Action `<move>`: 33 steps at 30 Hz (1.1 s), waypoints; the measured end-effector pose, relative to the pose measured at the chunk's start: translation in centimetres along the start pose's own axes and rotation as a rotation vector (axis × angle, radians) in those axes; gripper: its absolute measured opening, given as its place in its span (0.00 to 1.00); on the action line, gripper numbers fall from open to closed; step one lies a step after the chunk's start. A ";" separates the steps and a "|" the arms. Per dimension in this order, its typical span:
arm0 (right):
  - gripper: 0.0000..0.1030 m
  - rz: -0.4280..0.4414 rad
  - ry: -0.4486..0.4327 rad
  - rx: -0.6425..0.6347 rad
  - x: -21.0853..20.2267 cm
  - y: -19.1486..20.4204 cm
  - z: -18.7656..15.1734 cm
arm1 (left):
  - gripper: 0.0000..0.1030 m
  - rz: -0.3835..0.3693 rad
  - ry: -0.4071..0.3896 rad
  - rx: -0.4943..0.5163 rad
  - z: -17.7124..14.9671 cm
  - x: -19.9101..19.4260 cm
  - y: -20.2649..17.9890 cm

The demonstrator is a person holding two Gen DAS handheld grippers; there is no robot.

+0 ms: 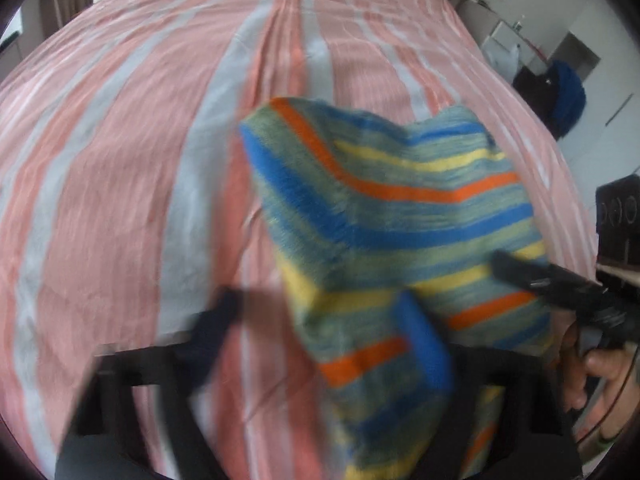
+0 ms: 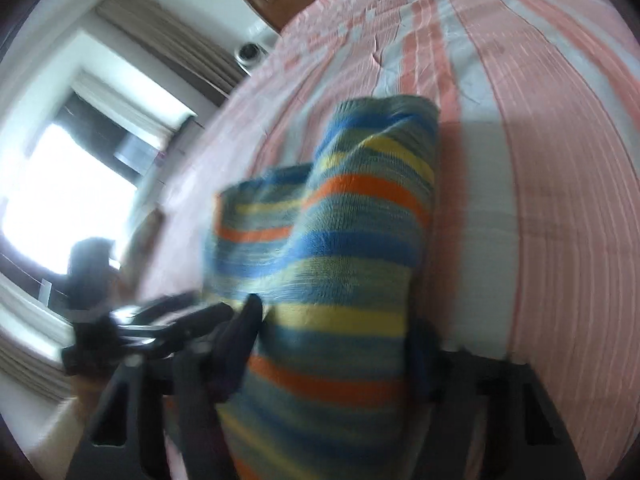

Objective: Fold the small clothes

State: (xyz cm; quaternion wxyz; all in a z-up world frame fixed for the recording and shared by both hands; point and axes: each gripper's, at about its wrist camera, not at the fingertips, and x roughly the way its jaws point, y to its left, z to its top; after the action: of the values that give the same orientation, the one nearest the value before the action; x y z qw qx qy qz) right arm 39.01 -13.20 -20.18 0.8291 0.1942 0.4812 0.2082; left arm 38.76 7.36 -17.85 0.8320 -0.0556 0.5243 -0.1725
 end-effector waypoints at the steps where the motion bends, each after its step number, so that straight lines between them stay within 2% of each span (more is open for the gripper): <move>1: 0.33 -0.088 0.007 -0.077 0.3 1.3 -0.1 | 0.25 -0.053 0.012 -0.025 0.0 0.3 -0.2; 3: 0.28 -0.212 -0.013 -0.227 0.3 4.0 -0.7 | 0.19 -0.028 -0.029 -0.021 -0.2 -0.1 -0.7; 4: 0.27 -0.299 -0.043 -0.346 0.2 6.1 -1.5 | 0.18 -0.011 -0.049 -0.007 -0.6 -0.5 -1.0; 7: 0.26 -0.381 -0.123 -0.476 -0.7 9.4 -3.0 | 0.16 0.012 -0.111 0.009 -1.5 -2.5 -1.5; 12: 0.26 -0.324 -0.275 -0.525 -4.5 13.1 -3.8 | 0.15 0.027 -0.228 0.032 -1.9 -7.8 -2.2; 16: 0.26 -0.273 -0.326 -0.502 -6.7 14.1 -2.5 | 0.17 0.039 -0.281 0.036 -0.6 -10.2 -3.1; 18: 0.30 -0.256 -0.326 -0.438 -6.8 12.9 -1.3 | 0.31 0.074 -0.281 0.043 -0.1 -9.6 -3.8; 19: 0.38 -0.261 -0.305 -0.394 -6.5 11.8 -0.7 | 0.52 0.115 -0.279 0.044 0.1 -8.8 -4.2; 20: 0.57 -0.279 -0.290 -0.359 -6.4 10.4 -0.2 | 0.72 0.165 -0.276 0.045 -0.2 -8.0 -4.5; 21: 0.68 -0.316 -0.287 -0.327 -6.4 9.2 0.1 | 0.76 0.197 -0.281 0.047 -0.7 -8.0 -4.7; 22: 0.86 -0.384 -0.286 -0.296 -6.7 7.5 -0.1 | 0.77 0.236 -0.301 0.052 -1.7 -8.0 -4.9; 24: 0.89 -0.462 -0.283 -0.277 -8.1 5.3 -1.1 | 0.80 0.255 -0.333 0.072 -3.7 -8.8 -5.4; 26: 0.93 -0.516 -0.271 -0.303 -10.2 4.1 -2.5 | 0.90 0.295 -0.372 0.085 -6.0 -10.2 -5.7; 29: 0.94 -0.589 -0.261 -0.393 -13.3 4.5 -5.4 | 0.99 0.407 -0.487 0.129 -9.5 -13.8 -7.5; 31: 0.94 -0.598 -0.289 -0.447 -15.6 5.4 -7.2 | 0.99 0.449 -0.566 0.154 -11.6 -16.6 -9.0; 33: 0.98 -0.586 -0.347 -0.482 -18.7 6.7 -9.0 | 1.00 0.460 -0.646 0.162 -13.1 -19.7 -10.5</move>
State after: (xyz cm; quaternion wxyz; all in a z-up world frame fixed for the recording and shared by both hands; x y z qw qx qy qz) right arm 21.60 -16.42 -7.47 0.9438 -0.1182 0.3068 0.0344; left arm 17.00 5.47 -3.94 0.9726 0.0775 0.2193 0.0037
